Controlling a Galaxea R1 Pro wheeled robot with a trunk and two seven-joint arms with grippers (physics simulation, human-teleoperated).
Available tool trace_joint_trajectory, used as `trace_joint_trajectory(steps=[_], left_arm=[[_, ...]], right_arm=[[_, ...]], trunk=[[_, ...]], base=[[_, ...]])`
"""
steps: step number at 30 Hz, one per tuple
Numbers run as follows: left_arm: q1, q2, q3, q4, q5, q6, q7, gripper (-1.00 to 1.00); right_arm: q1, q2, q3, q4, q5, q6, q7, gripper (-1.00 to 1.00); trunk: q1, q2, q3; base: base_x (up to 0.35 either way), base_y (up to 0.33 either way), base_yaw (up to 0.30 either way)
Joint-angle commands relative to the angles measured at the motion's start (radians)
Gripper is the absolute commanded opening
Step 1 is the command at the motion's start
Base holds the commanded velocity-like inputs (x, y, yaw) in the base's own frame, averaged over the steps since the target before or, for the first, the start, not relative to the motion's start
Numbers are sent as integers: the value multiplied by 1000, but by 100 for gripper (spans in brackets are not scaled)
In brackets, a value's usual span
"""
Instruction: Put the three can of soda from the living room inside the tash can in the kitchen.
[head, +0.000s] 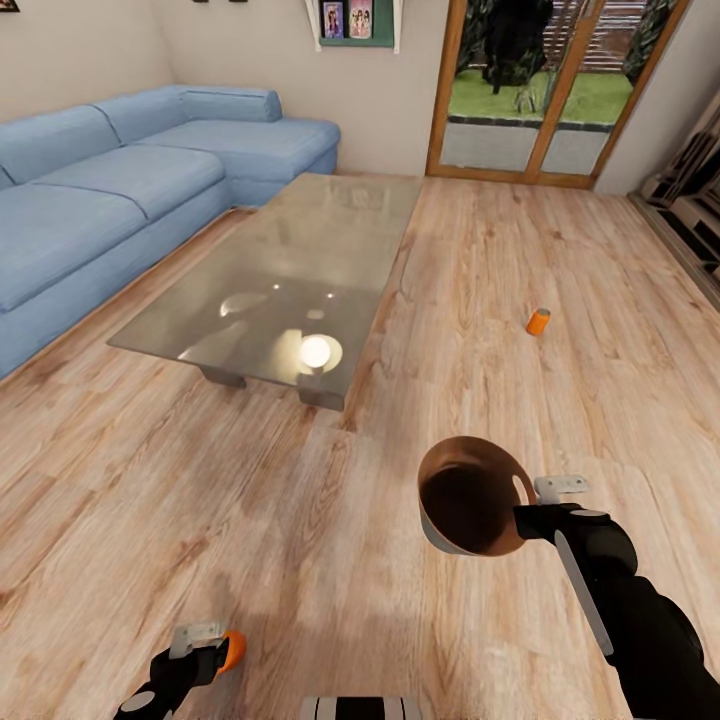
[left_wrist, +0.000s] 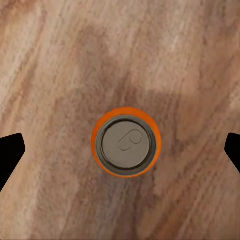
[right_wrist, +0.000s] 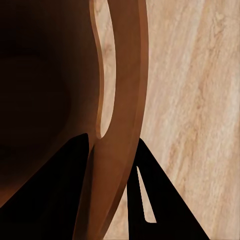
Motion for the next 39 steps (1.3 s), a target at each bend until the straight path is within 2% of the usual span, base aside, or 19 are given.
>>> trace_joint_trajectory(steps=[1, 10, 19, 39], left_arm=[[0, 0, 0, 0, 0, 0, 0, 100], [0, 0, -1, 0, 0, 0, 0, 100], [0, 0, -2, 0, 0, 0, 0, 100], [0, 0, -2, 0, 0, 0, 0, 100]], right_arm=[[-1, 0, 0, 0, -7, 0, 0, -100], [-1, 0, 0, 0, -7, 0, 0, -100], [-1, 0, 0, 0, -7, 0, 0, -100], [-1, 0, 1, 0, -7, 0, 1, -100]], trunk=[[0, 0, 0], [0, 0, -2], [0, 0, -3], [0, 0, -32]], base=[[15, 0, 0], [180, 0, 0], [43, 0, 0], [1, 0, 0]])
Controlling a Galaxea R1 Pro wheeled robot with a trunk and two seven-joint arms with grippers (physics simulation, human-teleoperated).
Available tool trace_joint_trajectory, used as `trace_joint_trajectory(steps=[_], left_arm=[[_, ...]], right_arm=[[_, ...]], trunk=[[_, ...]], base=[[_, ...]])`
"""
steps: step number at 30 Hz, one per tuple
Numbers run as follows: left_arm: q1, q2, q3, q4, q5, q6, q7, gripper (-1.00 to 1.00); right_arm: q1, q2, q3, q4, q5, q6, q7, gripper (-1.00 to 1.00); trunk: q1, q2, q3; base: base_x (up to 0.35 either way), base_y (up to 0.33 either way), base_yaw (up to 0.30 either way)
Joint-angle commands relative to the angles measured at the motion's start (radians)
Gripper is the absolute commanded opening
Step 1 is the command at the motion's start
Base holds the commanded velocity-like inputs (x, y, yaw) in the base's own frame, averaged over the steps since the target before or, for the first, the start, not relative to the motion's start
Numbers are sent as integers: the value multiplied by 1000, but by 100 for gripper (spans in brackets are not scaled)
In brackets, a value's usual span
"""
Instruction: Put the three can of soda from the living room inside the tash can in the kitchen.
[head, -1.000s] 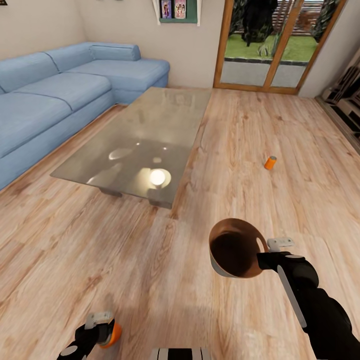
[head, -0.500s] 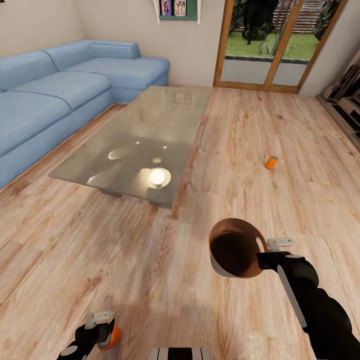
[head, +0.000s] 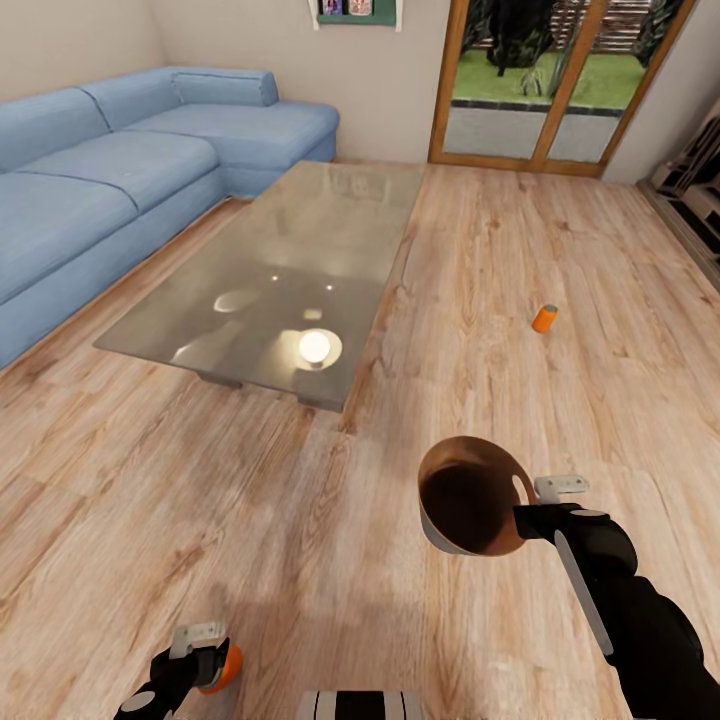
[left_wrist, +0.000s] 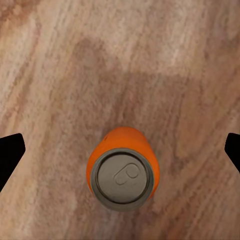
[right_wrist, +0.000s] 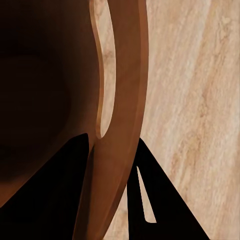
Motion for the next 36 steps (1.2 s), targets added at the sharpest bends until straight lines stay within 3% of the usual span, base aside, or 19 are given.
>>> trace_joint_trajectory(steps=[1, 10, 19, 36], left_arm=[[0, 0, 0, 0, 0, 0, 0, 100], [0, 0, -3, 0, 0, 0, 0, 100], [0, 0, -3, 0, 0, 0, 0, 100], [0, 0, -2, 0, 1, 0, 0, 100]], right_arm=[[0, 0, 1, -1, -8, 0, 0, -100], [-1, 0, 1, -1, -8, 0, 0, -100], [-1, 0, 1, -1, -8, 0, 0, -100], [0, 0, 1, -1, -8, 0, 0, -100]], trunk=[[0, 0, -1], [0, 0, -2], [34, -63, -30], [50, -91, -43]], base=[[0, 0, 0], [0, 0, 0], [0, 0, 0], [0, 0, 0]])
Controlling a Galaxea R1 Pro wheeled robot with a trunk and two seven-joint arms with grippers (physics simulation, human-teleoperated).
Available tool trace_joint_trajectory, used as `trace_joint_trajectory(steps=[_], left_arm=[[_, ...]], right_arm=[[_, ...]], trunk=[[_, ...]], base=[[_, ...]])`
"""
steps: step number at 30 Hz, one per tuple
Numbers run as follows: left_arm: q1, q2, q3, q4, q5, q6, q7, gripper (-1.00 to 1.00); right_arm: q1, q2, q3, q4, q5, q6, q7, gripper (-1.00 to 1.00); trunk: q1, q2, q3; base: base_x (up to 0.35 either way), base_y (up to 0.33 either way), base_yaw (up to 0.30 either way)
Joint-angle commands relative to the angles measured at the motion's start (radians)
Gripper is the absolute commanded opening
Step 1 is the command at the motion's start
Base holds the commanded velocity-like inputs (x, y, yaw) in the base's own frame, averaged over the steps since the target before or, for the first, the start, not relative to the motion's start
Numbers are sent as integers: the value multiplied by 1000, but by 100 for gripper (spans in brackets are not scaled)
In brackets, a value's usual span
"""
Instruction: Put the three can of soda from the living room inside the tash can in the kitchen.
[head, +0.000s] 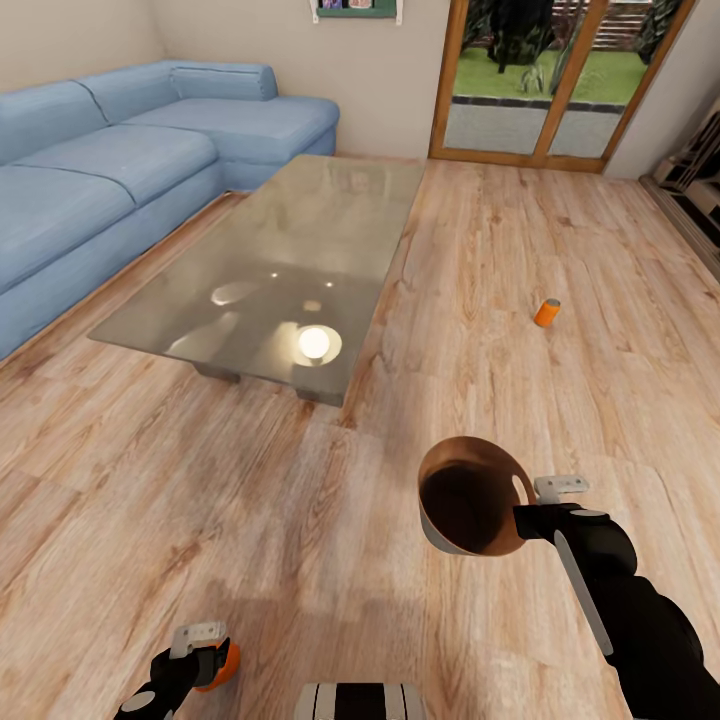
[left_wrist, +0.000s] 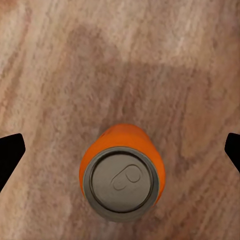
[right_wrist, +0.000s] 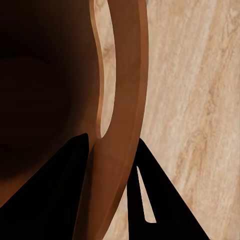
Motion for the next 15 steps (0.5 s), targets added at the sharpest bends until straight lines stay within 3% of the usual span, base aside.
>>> trace_joint_trajectory(steps=[1, 15], left_arm=[[0, 0, 0, 0, 0, 0, 0, 100], [0, 0, 1, 0, -1, 0, 0, 100]], right_arm=[[0, 0, 0, 0, -7, 0, 1, -100], [0, 0, 0, 0, -7, 0, 1, -100]], trunk=[[0, 0, 0], [0, 0, -19]], base=[[0, 0, 0], [0, 0, 0]])
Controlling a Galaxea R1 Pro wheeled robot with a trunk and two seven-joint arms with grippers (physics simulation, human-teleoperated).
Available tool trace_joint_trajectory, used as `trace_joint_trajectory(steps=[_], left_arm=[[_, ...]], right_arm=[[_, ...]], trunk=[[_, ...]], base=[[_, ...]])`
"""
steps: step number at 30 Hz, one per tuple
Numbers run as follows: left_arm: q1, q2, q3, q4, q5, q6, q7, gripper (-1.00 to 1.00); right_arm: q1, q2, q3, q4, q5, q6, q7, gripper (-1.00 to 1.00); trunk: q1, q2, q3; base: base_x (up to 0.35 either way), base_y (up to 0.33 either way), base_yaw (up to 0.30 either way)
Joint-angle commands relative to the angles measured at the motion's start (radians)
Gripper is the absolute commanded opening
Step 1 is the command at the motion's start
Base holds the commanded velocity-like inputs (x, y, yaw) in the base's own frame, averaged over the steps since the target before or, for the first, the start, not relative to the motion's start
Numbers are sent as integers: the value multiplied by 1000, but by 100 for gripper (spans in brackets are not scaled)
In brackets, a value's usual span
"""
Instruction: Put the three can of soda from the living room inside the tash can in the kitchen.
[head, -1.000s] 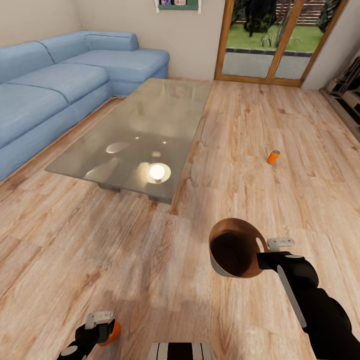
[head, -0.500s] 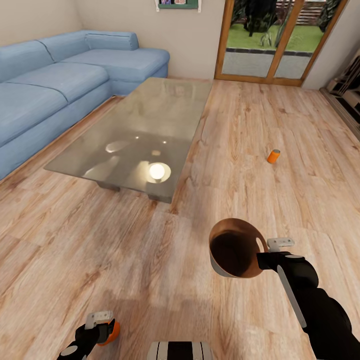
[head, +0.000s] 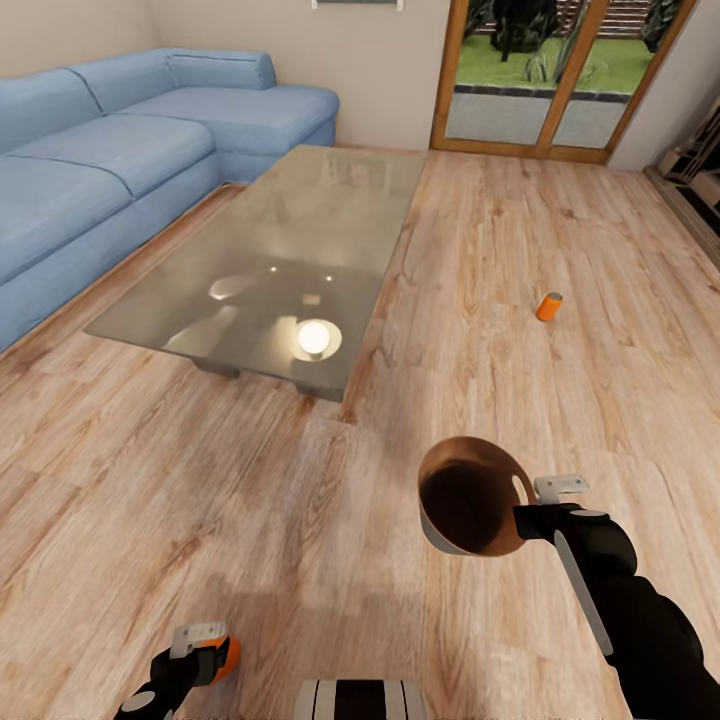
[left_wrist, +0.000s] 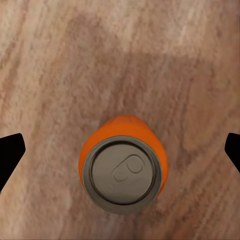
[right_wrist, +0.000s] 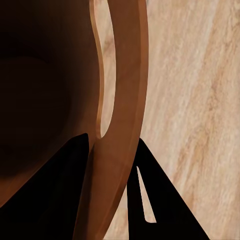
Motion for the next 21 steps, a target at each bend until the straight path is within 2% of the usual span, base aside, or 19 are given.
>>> trace_joint_trajectory(steps=[1, 10, 21], left_arm=[[0, 0, 0, 0, 0, 0, 0, 100], [0, 0, 0, 0, 0, 0, 0, 100], [0, 0, 0, 0, 0, 0, 0, 100]], right_arm=[[0, 0, 0, -1, -8, 0, 1, -100], [-1, 0, 0, -1, -8, 0, 0, -100], [-1, 0, 0, -1, -8, 0, 0, -100]], trunk=[[0, 0, -2], [0, 0, -14], [0, 0, -16]], base=[[0, 0, 0], [0, 0, 0], [0, 0, 0]])
